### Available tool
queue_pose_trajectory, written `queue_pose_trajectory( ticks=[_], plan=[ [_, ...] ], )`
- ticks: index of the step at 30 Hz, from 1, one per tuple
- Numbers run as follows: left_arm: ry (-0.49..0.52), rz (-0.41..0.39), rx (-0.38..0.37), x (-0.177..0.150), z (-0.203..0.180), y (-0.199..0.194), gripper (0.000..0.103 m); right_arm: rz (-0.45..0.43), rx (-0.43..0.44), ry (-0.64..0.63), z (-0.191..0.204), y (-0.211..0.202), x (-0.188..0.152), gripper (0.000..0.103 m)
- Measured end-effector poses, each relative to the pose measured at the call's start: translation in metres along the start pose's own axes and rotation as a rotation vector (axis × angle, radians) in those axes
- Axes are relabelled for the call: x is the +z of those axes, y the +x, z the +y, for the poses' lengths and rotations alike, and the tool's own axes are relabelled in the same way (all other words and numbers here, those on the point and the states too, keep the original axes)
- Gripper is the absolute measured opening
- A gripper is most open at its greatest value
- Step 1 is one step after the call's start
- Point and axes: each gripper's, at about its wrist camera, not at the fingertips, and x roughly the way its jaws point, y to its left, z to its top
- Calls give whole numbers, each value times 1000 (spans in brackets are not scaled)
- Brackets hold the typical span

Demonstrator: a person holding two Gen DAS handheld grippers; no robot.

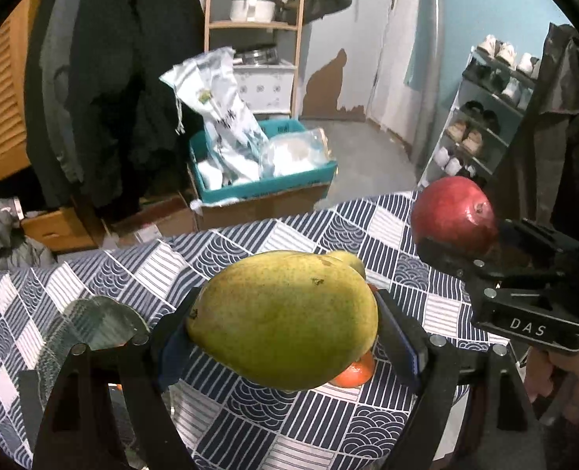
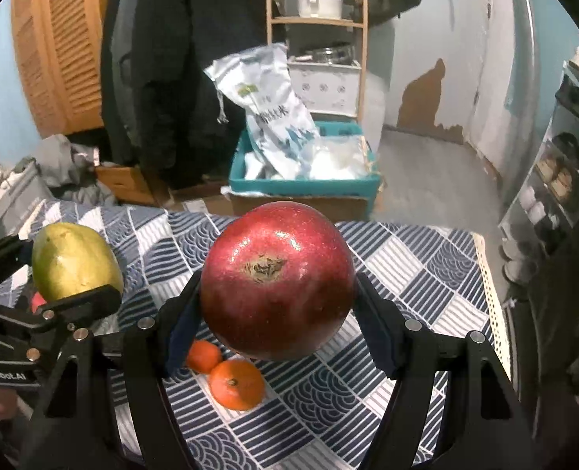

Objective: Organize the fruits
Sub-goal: 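Carry the pear and red apple over the glass bowl with both tools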

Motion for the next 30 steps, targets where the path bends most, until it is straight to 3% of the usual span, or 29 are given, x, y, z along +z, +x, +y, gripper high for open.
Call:
queue_pose_trajectory(
  ticks=[14, 30],
  plan=[
    [-35, -57, 13, 1, 30, -37, 86, -68, 66, -40, 34, -26, 18, 73],
    [-99, -91, 48, -4, 68, -56, 86, -77, 135, -82, 74, -23, 38, 73]
  ],
)
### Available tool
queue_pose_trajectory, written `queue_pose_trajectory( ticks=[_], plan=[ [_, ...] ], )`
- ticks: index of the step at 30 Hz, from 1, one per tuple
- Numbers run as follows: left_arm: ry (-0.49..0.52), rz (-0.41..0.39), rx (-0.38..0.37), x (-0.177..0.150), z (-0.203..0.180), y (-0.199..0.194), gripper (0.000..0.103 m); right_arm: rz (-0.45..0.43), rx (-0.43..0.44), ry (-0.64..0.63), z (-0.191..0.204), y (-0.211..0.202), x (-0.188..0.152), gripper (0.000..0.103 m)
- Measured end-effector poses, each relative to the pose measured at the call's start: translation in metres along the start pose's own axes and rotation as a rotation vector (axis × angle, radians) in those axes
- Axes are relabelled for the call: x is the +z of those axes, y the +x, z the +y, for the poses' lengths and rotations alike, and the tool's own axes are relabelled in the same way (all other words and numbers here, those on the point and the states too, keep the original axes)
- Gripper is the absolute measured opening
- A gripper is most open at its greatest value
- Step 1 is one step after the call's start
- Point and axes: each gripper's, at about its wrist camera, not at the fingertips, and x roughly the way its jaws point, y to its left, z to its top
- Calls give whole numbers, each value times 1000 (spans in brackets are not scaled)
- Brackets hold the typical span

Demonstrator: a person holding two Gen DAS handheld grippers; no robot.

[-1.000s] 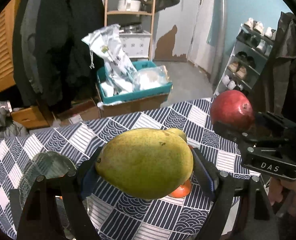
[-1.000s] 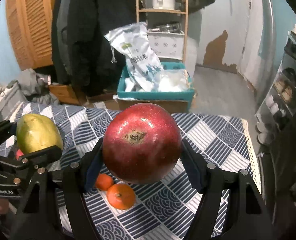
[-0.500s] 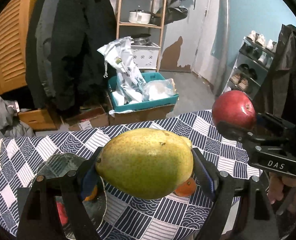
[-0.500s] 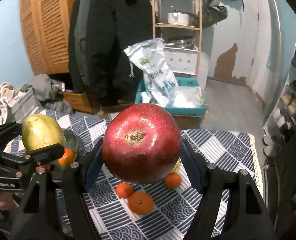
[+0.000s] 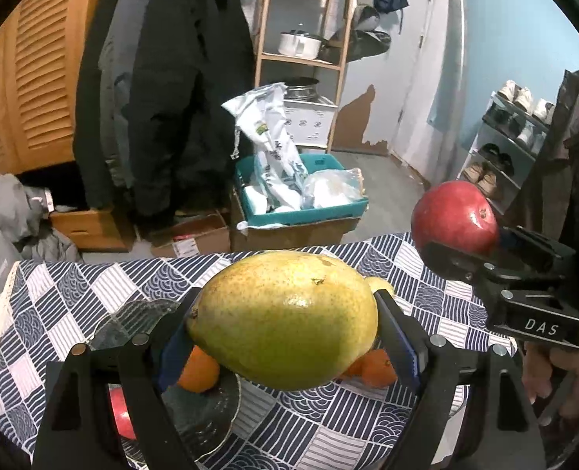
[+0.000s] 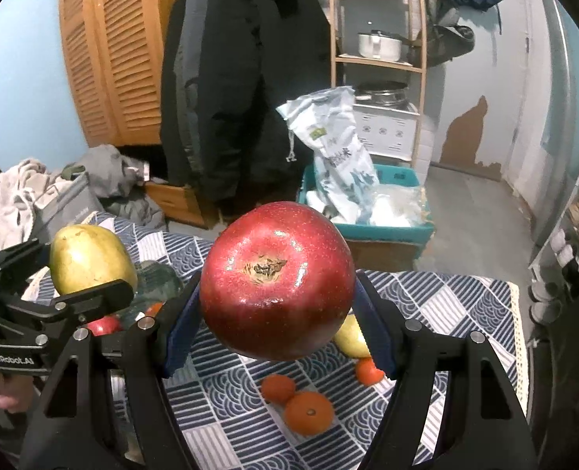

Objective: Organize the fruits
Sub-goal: 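Carry the pear and red apple over the glass bowl with both tools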

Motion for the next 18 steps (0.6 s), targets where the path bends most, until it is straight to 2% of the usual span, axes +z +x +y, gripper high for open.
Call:
queue_pose_trajectory(
  ticks=[18],
  plan=[
    [-101, -5, 81, -13, 69, -9, 86, 39, 75, -54, 55, 36, 21, 73]
  ],
)
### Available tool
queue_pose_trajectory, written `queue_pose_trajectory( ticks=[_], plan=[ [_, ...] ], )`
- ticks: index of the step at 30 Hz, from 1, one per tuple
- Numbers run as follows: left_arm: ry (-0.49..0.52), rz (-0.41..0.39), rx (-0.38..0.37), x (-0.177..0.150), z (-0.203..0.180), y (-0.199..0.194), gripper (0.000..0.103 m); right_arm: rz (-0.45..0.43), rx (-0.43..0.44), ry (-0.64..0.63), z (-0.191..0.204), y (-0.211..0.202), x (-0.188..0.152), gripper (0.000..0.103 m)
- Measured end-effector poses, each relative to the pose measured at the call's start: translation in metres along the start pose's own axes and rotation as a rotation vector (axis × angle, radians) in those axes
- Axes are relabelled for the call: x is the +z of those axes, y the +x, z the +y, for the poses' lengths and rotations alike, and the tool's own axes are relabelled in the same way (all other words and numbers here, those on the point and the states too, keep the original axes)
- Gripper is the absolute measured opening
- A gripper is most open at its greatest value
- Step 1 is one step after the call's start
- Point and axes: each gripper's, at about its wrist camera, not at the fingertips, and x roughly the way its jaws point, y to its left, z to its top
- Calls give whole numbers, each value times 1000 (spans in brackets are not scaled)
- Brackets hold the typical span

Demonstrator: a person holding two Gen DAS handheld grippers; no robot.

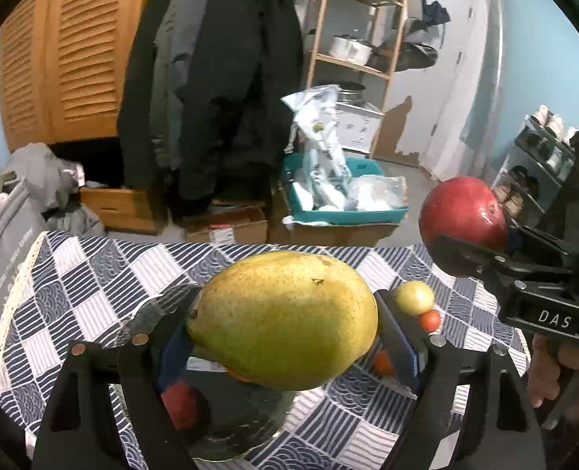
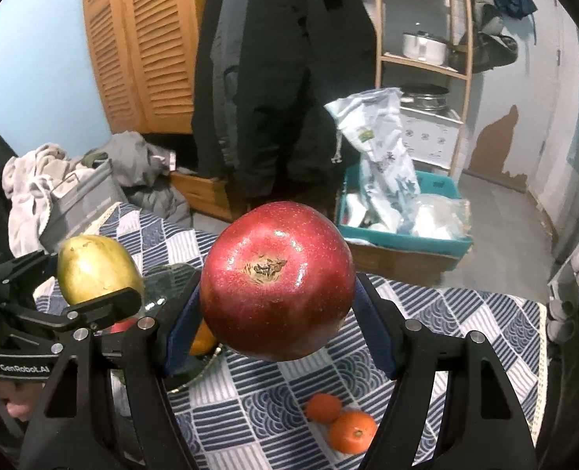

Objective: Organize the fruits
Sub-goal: 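Carry the pear and red apple over the glass bowl with both tools, then lower the pear and red apple into the glass bowl and open both tools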

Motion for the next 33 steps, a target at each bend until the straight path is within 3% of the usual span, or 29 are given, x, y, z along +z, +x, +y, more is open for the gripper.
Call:
queue_pose_trajectory(
  ticks=[17, 33],
  plan=[
    [-161, 79, 133, -16, 86, 35, 86, 127, 91, -6, 48, 84, 7, 73],
    [-187, 197, 252, -53, 131, 80, 86, 301, 137, 15, 76, 175, -20, 73]
  ],
)
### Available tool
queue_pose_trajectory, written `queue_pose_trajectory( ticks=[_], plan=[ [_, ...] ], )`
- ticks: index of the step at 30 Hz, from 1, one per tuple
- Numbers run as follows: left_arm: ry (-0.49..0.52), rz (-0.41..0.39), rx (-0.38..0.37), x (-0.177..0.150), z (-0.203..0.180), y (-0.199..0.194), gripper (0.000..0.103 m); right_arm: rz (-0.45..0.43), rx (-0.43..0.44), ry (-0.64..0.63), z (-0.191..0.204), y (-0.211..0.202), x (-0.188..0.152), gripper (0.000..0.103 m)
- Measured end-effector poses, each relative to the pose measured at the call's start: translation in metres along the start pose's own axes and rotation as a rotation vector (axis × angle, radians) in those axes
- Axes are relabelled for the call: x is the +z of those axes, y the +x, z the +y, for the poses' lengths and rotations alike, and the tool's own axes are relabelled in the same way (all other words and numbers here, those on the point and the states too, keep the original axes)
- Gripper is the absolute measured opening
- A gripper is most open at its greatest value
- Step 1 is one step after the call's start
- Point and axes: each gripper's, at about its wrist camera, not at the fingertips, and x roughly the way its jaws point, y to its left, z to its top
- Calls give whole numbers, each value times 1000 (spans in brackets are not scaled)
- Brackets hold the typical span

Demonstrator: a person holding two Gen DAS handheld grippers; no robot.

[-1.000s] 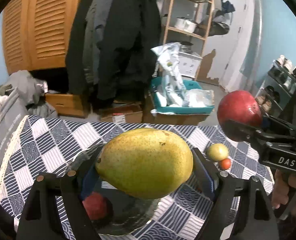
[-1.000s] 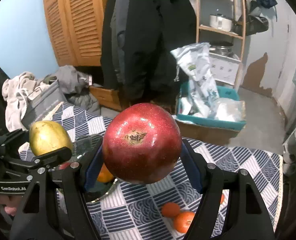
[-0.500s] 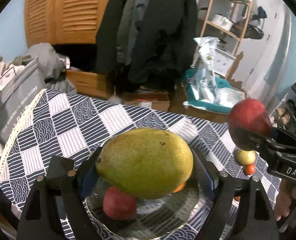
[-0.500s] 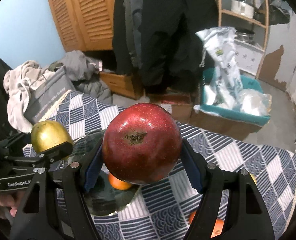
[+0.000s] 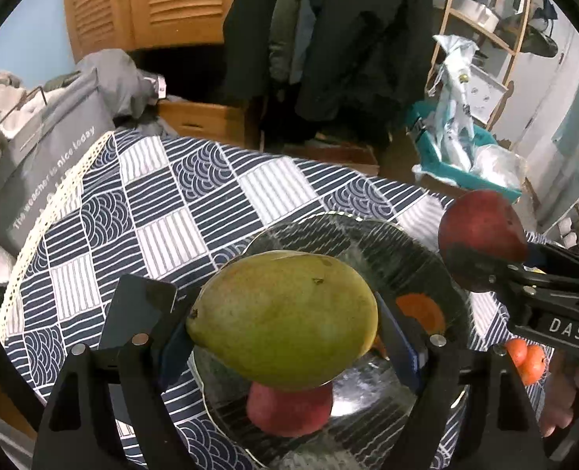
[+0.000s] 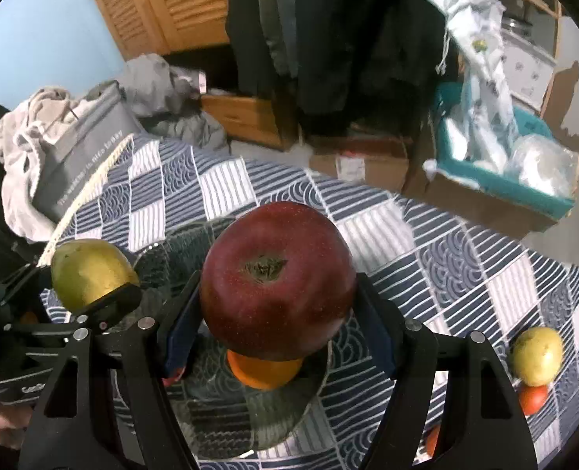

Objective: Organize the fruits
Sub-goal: 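Lower the pear and red apple into the glass bowl and open both tools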

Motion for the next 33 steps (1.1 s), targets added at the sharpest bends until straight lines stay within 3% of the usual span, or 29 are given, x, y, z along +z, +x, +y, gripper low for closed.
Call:
queue_pose_trajectory(
  ticks=[14, 27, 33],
  plan=[
    [1, 88, 30, -13, 7, 30, 86, 81, 23, -13, 11, 35, -8, 73],
    [31, 86, 34, -14, 0, 34, 86, 156, 70, 33, 8, 53, -12, 74],
    [-25, 138, -1, -14, 7, 43, 86, 128, 62, 13, 11, 47, -11, 74]
  ],
)
